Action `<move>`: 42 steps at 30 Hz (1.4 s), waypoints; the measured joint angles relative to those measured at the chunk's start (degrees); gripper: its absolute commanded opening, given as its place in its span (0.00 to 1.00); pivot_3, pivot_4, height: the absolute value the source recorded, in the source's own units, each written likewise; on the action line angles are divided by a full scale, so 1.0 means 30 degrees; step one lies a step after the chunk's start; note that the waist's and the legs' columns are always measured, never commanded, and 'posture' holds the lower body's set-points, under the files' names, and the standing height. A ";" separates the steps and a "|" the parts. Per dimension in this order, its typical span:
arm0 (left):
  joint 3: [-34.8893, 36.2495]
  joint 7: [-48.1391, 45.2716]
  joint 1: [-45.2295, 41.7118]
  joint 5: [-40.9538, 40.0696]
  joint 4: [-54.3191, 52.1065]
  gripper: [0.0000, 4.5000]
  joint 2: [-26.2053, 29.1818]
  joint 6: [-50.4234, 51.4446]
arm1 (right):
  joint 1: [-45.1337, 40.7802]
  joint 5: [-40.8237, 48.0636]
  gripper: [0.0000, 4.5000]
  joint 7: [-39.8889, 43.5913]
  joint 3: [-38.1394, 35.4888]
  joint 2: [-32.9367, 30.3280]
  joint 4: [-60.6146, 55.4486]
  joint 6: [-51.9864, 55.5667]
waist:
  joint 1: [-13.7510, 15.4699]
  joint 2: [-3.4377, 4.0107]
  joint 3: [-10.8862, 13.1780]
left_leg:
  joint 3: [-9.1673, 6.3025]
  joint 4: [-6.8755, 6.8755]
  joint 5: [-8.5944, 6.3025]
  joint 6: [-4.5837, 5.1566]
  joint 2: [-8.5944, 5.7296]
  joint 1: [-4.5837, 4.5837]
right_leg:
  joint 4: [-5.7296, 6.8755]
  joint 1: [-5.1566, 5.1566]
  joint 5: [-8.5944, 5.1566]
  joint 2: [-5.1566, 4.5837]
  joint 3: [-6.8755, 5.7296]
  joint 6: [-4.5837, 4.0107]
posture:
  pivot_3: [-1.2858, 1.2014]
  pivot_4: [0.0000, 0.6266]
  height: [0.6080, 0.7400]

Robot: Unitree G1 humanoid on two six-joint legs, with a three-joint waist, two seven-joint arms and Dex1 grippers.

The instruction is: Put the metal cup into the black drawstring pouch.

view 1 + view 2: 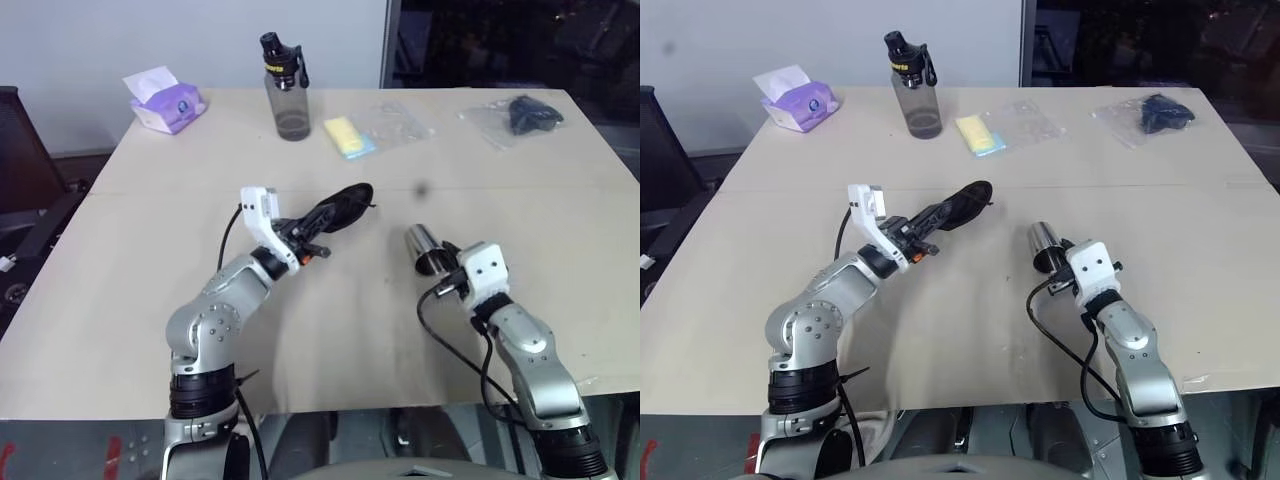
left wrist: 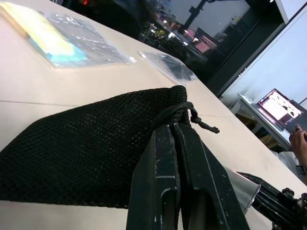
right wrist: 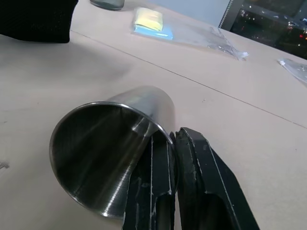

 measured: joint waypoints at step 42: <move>-0.0886 -0.0524 0.1611 -0.2769 -0.1522 0.00 0.0377 0.0211 | -0.2253 0.0806 0.02 0.3895 0.3135 -0.1399 -0.0798 -0.2006 | 0.0069 0.0046 0.0038 | -0.0006 -0.0026 -0.0001 -0.0001 0.0000 -0.0082 | -0.0049 -0.0064 0.0019 -0.0002 -0.0015 -0.0033 | 0.52 0.24 1.00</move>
